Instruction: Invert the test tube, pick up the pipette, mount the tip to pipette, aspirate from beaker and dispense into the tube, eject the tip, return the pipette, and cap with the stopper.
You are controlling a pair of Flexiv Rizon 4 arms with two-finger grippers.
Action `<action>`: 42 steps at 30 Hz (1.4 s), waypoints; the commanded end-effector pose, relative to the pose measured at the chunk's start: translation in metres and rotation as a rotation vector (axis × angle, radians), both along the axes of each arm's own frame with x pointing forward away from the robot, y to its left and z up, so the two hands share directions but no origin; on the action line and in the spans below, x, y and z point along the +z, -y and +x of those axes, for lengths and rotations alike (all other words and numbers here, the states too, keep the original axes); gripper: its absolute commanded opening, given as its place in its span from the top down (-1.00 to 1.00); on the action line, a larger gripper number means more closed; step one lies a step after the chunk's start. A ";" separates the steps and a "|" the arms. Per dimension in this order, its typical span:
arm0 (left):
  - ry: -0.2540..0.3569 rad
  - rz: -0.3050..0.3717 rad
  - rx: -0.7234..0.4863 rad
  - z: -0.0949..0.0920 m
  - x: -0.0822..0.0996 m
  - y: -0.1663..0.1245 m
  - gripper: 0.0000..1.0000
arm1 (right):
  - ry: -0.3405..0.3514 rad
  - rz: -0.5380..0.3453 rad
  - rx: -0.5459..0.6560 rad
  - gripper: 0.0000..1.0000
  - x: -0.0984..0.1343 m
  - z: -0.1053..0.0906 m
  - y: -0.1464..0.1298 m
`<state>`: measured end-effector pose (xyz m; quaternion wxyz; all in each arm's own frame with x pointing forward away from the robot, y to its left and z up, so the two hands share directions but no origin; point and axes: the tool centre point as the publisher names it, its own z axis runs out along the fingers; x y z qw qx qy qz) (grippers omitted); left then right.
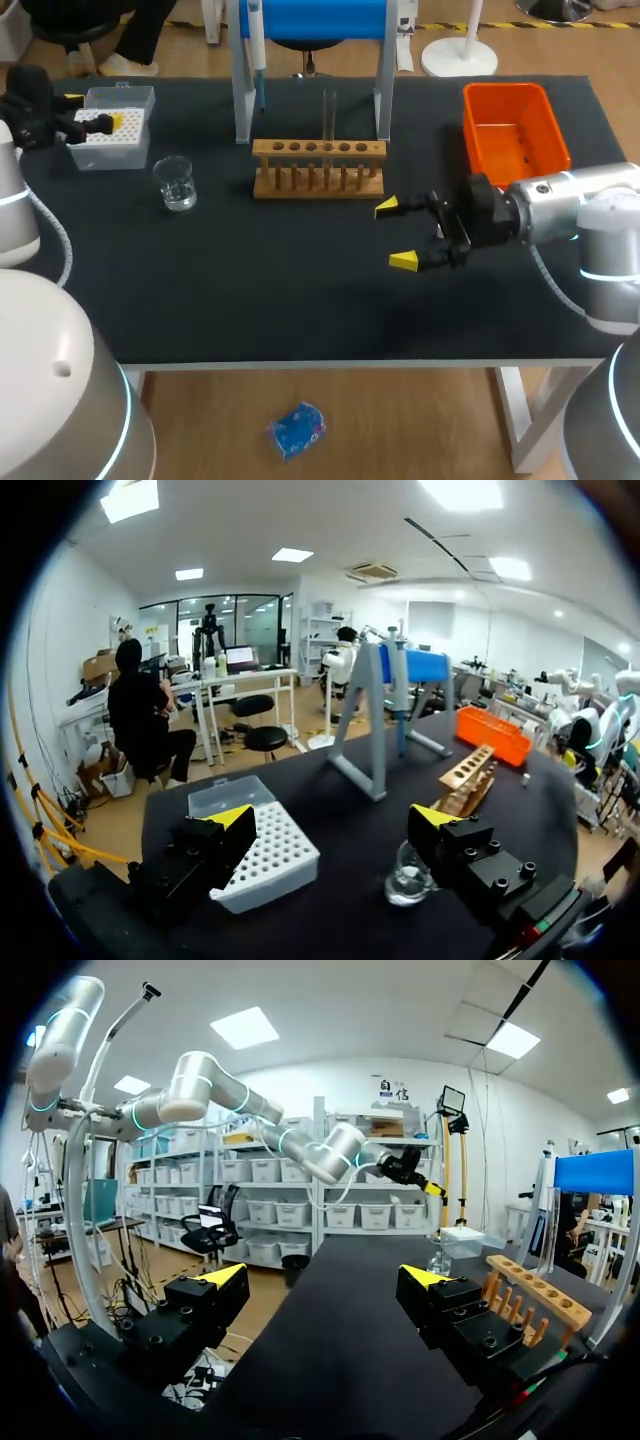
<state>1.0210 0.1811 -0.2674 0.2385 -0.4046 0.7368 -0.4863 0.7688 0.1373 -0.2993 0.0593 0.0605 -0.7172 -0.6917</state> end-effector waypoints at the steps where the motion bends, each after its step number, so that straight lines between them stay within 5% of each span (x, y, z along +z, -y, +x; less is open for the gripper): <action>1: -0.030 0.032 -0.010 0.025 -0.017 -0.011 -1.00 | 0.001 0.001 -0.001 -1.00 -0.001 0.000 0.000; 17: -0.171 0.110 0.007 0.043 -0.050 -0.049 -1.00 | 0.001 0.001 -0.001 -1.00 -0.001 0.000 0.000; 42: -0.164 0.117 0.041 0.051 -0.064 -0.057 -1.00 | 0.001 0.001 -0.001 -1.00 -0.001 0.000 0.000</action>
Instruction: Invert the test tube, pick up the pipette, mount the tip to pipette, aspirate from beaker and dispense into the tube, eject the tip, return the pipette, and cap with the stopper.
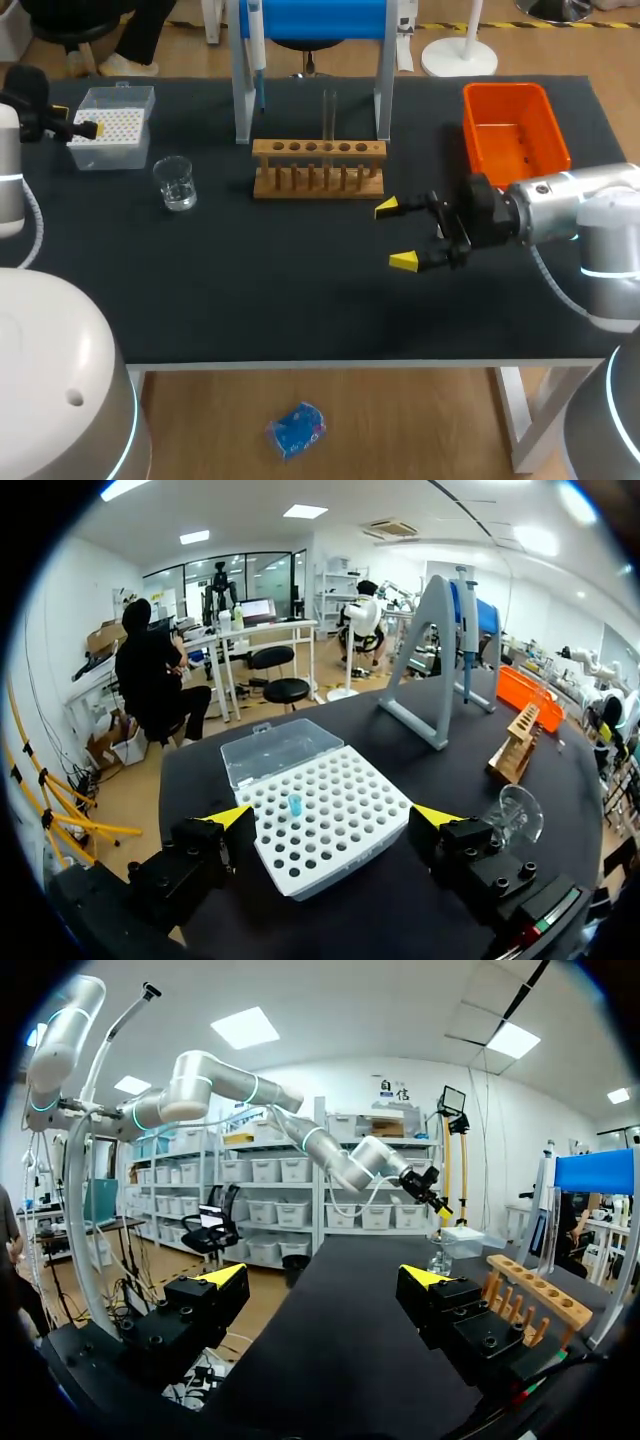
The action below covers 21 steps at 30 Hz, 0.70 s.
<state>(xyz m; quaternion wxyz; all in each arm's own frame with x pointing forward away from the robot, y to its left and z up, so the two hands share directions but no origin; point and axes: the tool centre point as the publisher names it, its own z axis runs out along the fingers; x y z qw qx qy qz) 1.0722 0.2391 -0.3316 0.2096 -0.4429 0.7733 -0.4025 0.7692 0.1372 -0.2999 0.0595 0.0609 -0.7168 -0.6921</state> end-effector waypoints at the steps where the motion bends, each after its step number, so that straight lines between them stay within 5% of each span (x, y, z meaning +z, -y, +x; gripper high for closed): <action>1: 0.001 0.000 0.002 -0.001 0.000 0.001 -1.00 | 0.001 -0.001 -0.002 -1.00 0.000 -0.001 0.000; 5: 0.012 0.006 -0.007 0.001 0.001 0.000 -1.00 | 0.001 -0.001 -0.002 -1.00 0.000 -0.001 0.000; 6: 0.015 0.062 0.000 0.004 0.001 0.001 -1.00 | 0.001 -0.001 -0.002 -1.00 0.000 -0.001 0.000; 13: 0.023 0.048 -0.046 0.020 -0.002 -0.004 -1.00 | 0.001 -0.001 -0.002 -1.00 0.000 -0.001 0.000; 15: 0.013 0.044 -0.064 0.024 -0.005 -0.004 -0.67 | 0.001 -0.001 -0.002 -1.00 0.000 -0.001 0.000; 17: 0.006 0.046 -0.075 0.028 -0.008 -0.004 -0.80 | 0.001 -0.001 -0.002 -1.00 0.000 -0.001 0.000; 21: 0.007 0.059 -0.082 0.034 -0.016 -0.001 -0.66 | 0.001 -0.001 -0.002 -1.00 0.000 -0.001 0.000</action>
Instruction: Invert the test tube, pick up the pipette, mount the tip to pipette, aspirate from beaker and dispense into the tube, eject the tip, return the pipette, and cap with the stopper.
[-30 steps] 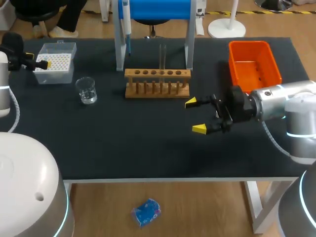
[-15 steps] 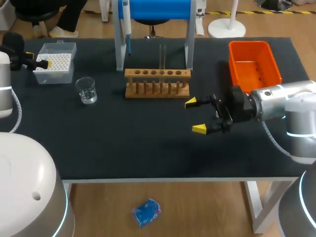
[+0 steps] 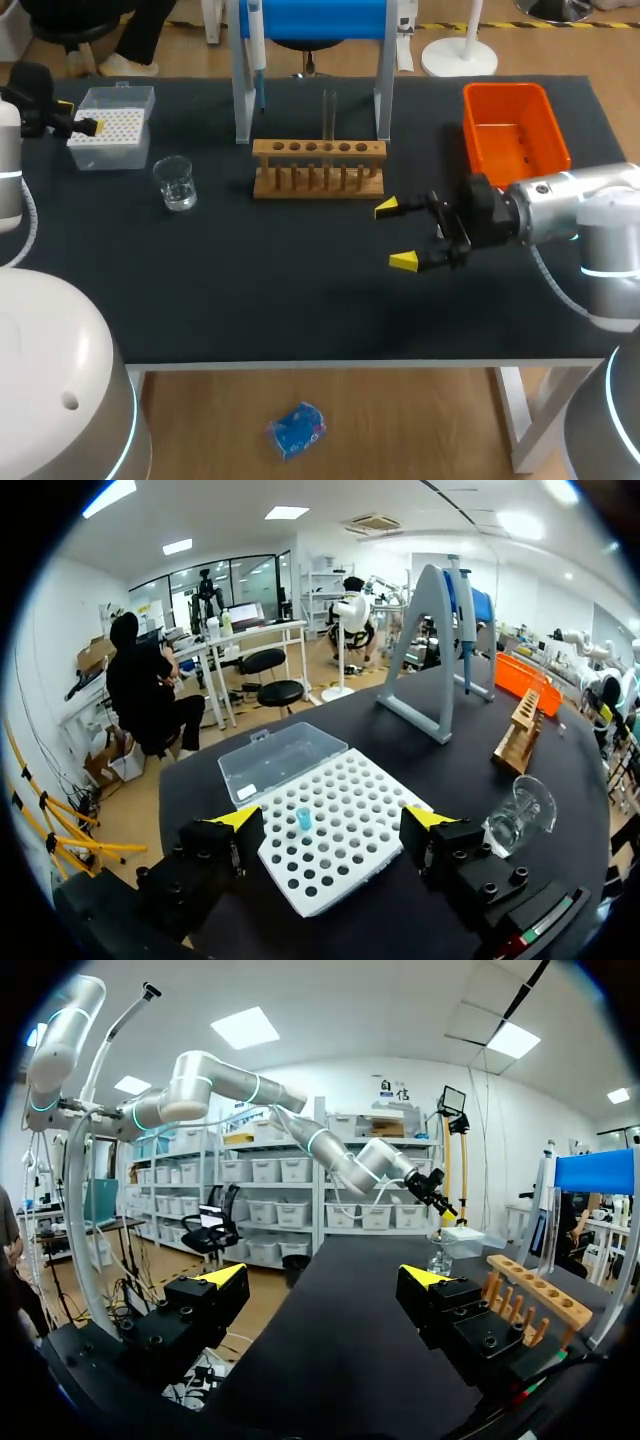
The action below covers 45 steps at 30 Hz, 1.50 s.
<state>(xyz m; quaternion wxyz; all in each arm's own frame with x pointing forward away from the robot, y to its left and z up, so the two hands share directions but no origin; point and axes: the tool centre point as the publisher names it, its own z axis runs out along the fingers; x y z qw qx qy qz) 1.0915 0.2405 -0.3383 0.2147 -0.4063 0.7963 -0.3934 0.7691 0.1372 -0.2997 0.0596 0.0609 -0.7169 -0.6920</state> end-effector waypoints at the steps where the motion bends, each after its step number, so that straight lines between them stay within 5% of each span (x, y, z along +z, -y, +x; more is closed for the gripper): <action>1: -0.012 0.008 -0.012 0.016 -0.010 0.001 -0.61 | 0.001 0.000 -0.002 -1.00 0.000 -0.001 0.000; 4: 0.006 0.030 -0.027 0.021 -0.012 0.004 -0.73 | 0.001 0.000 -0.002 -1.00 0.000 -0.001 0.000; 9: 0.005 0.024 -0.030 0.025 -0.015 0.002 -0.47 | 0.001 0.000 -0.002 -1.00 0.000 -0.001 0.000; 11: 0.001 0.029 -0.029 0.026 -0.017 0.002 -0.15 | 0.001 0.000 -0.002 -1.00 0.000 -0.001 0.000; 16: 0.001 0.026 -0.024 0.028 -0.019 0.000 -0.17 | 0.001 0.000 -0.002 -1.00 0.000 -0.001 0.000; 31: -0.008 0.029 -0.026 0.031 -0.021 0.002 0.24 | 0.001 0.000 -0.002 -1.00 0.000 -0.001 0.000; 45: -0.012 0.032 -0.020 0.032 -0.025 0.001 0.34 | 0.001 0.000 -0.002 -1.00 0.000 -0.001 0.000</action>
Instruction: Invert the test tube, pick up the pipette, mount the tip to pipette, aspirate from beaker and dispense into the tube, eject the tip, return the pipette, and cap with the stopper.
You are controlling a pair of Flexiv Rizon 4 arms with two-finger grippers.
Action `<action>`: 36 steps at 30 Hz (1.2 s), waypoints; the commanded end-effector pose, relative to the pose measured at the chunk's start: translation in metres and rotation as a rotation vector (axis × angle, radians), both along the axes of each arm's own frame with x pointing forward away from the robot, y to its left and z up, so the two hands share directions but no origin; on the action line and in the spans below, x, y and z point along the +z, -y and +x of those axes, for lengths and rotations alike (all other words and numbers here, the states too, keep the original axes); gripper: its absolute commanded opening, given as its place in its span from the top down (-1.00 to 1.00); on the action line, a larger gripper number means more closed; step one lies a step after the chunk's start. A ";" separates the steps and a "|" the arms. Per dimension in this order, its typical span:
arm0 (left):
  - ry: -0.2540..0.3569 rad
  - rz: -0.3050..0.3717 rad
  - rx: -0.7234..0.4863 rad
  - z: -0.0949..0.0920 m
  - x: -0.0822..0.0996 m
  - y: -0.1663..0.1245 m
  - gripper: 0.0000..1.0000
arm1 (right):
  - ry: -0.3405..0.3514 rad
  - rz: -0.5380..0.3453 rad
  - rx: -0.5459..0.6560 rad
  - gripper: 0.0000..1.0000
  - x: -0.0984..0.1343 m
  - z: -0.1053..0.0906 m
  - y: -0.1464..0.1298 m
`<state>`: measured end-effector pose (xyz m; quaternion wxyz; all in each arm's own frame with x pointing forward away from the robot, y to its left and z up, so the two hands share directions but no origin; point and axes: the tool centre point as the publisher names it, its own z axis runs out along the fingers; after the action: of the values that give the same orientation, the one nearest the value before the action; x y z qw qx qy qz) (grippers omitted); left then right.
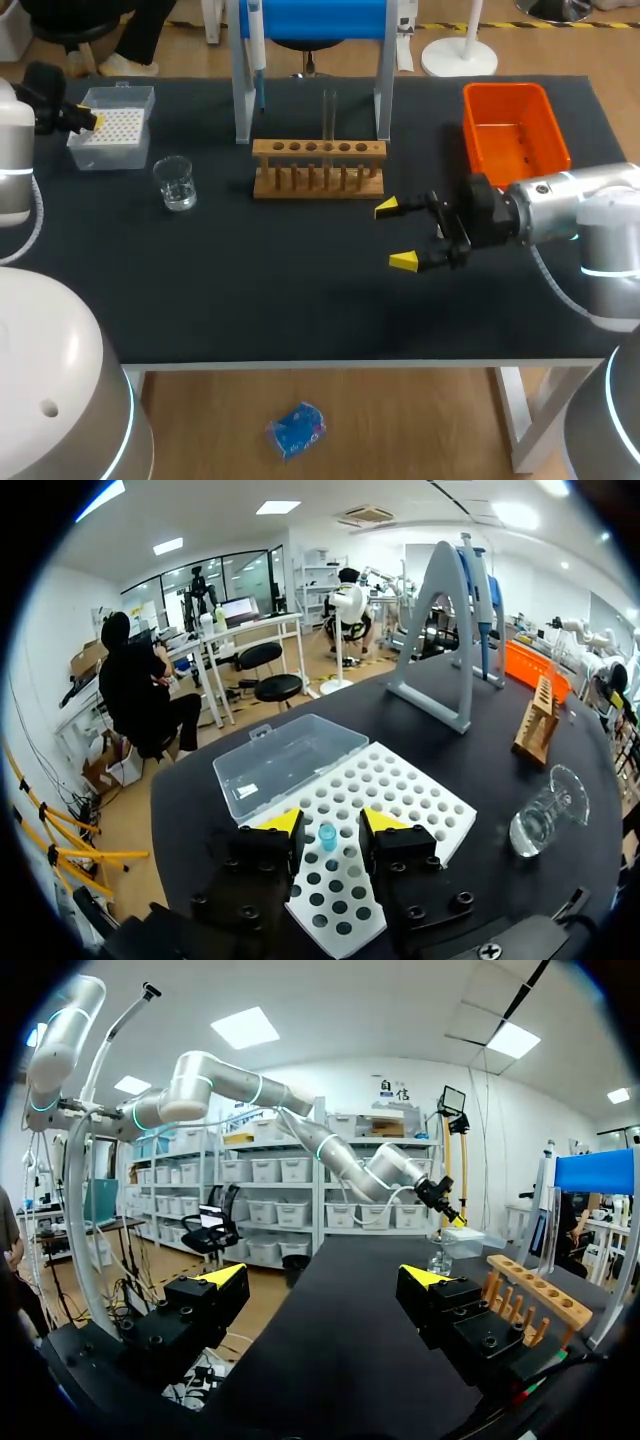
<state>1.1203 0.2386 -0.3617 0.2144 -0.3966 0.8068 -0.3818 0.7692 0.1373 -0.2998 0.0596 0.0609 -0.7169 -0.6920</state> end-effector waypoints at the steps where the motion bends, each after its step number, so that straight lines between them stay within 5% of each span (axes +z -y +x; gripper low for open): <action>1: -0.005 0.000 0.000 0.003 -0.002 -0.002 0.39 | 0.001 0.000 -0.002 -1.00 0.000 -0.001 0.000; 18: -0.012 0.013 -0.002 0.003 -0.006 -0.002 0.55 | 0.001 0.000 -0.002 -1.00 0.000 -0.001 0.000; 26: -0.011 0.013 0.004 0.003 -0.006 -0.003 1.00 | 0.001 0.000 -0.002 -1.00 0.000 -0.001 0.000; 36: -0.011 0.017 0.002 0.002 -0.006 -0.003 1.00 | 0.001 0.000 -0.002 -1.00 0.000 -0.001 0.000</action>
<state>1.1199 0.2414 -0.3667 0.2150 -0.3974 0.8099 -0.3740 0.7692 0.1373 -0.2998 0.0596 0.0609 -0.7169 -0.6920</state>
